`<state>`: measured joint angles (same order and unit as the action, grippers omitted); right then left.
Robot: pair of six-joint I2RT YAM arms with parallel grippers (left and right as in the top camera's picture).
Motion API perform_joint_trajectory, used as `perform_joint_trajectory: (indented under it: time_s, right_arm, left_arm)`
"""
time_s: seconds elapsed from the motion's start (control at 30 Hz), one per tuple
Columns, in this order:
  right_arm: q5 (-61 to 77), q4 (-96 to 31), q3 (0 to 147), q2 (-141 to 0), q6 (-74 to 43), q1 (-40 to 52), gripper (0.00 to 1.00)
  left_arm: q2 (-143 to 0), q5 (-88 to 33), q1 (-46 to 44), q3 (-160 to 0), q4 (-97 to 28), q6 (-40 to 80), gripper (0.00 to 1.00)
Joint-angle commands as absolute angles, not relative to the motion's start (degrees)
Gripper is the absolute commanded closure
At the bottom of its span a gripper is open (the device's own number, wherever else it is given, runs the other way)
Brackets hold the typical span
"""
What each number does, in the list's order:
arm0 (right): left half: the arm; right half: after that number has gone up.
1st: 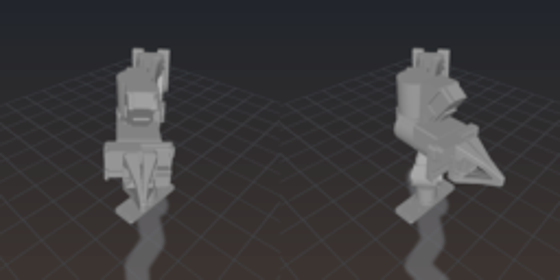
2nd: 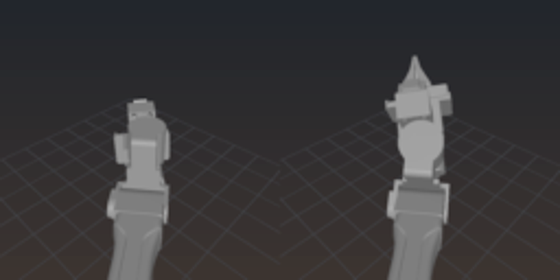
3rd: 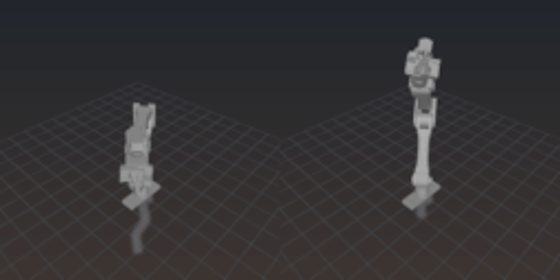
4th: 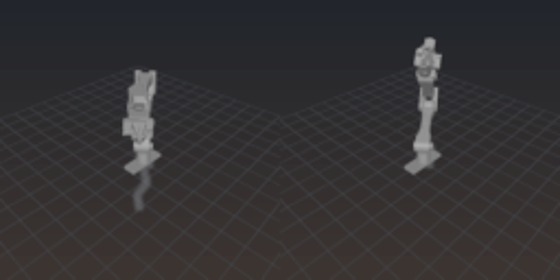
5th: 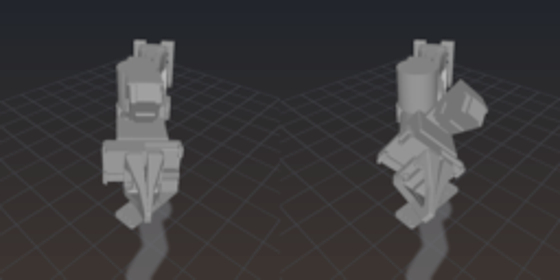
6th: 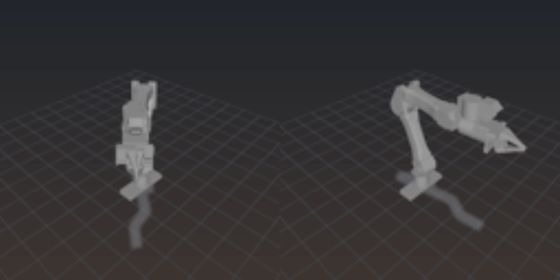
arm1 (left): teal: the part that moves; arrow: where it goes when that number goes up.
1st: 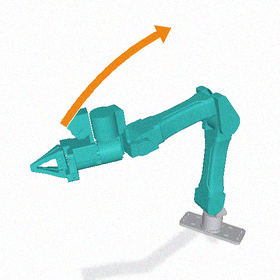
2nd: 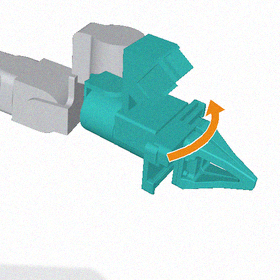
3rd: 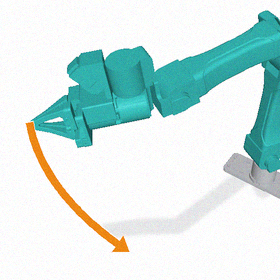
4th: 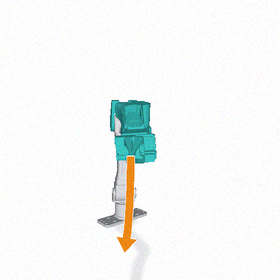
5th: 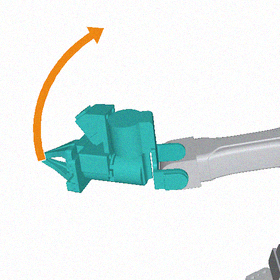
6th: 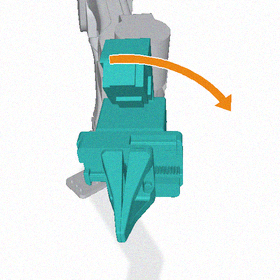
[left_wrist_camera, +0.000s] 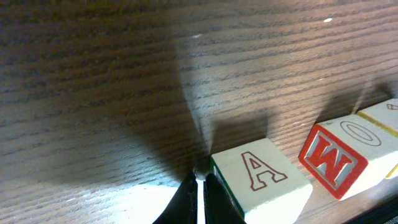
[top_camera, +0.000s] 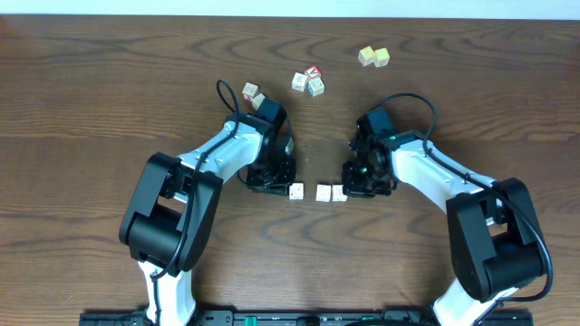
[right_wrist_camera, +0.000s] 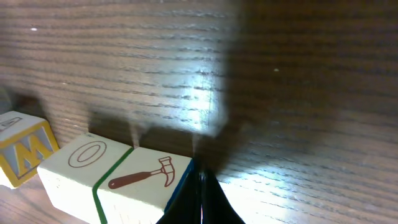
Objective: Lift 3 blocks
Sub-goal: 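Push the outer blocks inward with both grippers, squeezing the row together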
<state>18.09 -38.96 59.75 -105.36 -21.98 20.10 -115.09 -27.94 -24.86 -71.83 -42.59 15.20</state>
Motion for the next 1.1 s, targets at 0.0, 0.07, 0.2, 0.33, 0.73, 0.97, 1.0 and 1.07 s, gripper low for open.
perform_joint_trajectory:
  time_s: [0.0,0.07,0.2,0.33,0.73,0.97,1.0,1.07]
  right_arm:
    - [18.31,-38.3,59.33,-105.23,-22.7,20.43,0.98]
    - [18.33,-38.09,59.33,-105.23,-22.7,20.43,0.98]
    - [18.72,-37.91,59.33,-105.23,-22.74,20.43,0.99]
    - [18.96,-37.91,59.33,-105.23,-23.81,20.82,0.99]
    - [18.94,-37.43,59.33,-105.23,-26.17,21.45,0.99]
    - [18.94,-37.17,59.33,-105.23,-26.81,21.47,0.99]
    - [18.94,-37.01,59.33,-105.23,-26.98,21.5,0.99]
    - [18.94,-36.86,59.33,-105.23,-27.0,21.5,0.99]
  left_arm:
    - [-116.4,-26.59,-25.1,-71.46,-42.02,15.35,0.93]
    - [-116.4,-26.59,-25.1,-71.46,-41.8,15.35,0.93]
    - [-116.4,-26.59,-25.1,-71.46,-41.19,16.14,0.92]
    - [-116.4,-26.59,-25.39,-71.46,-40.97,17.91,0.93]
    - [-116.4,-26.59,-28.14,-71.46,-39.79,17.93,0.93]
    - [-116.4,-26.59,-28.38,-71.46,-39.24,18.13,0.92]
    - [-116.4,-26.59,-28.38,-71.46,-38.87,18.15,0.92]
    - [-116.4,-26.59,-28.38,-71.46,-38.26,18.39,0.92]
